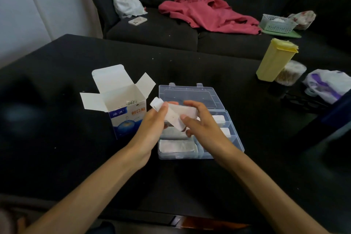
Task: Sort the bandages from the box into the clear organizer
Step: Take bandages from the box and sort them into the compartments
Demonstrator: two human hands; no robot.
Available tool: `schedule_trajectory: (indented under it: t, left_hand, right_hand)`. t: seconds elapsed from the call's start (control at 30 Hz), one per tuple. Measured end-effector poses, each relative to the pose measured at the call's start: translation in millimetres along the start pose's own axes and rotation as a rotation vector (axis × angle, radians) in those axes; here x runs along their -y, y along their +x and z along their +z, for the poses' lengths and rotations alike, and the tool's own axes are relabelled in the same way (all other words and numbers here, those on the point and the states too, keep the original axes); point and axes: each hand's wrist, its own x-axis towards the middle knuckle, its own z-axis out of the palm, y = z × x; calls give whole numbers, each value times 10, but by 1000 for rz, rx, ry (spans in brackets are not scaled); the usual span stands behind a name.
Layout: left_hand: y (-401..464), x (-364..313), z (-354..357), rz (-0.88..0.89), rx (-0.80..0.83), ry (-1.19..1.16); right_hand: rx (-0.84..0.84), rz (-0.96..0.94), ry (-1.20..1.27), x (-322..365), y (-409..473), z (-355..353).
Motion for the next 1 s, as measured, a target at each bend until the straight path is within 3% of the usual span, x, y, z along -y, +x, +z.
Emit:
schedule_trajectory:
  t: [0.27, 0.4, 0.57, 0.73, 0.87, 1.0]
  left_hand:
    - [-61, 34, 75, 167, 127, 138]
    - [10, -1, 27, 241, 106, 290]
    - [89, -51, -109, 292, 16, 419]
    - [117, -11, -161, 196, 170, 540]
    - [88, -8, -227, 212, 245, 585]
    - [69, -41, -384, 210, 342, 567]
  right_hand:
    - [-3, 121, 214, 35, 14, 16]
    - [29, 174, 345, 57, 40, -114]
    - [120, 194, 235, 54, 68, -275]
    - [127, 144, 84, 9, 94, -262]
    - [109, 63, -207, -42, 102, -212]
    - [94, 24, -150, -32, 94, -290]
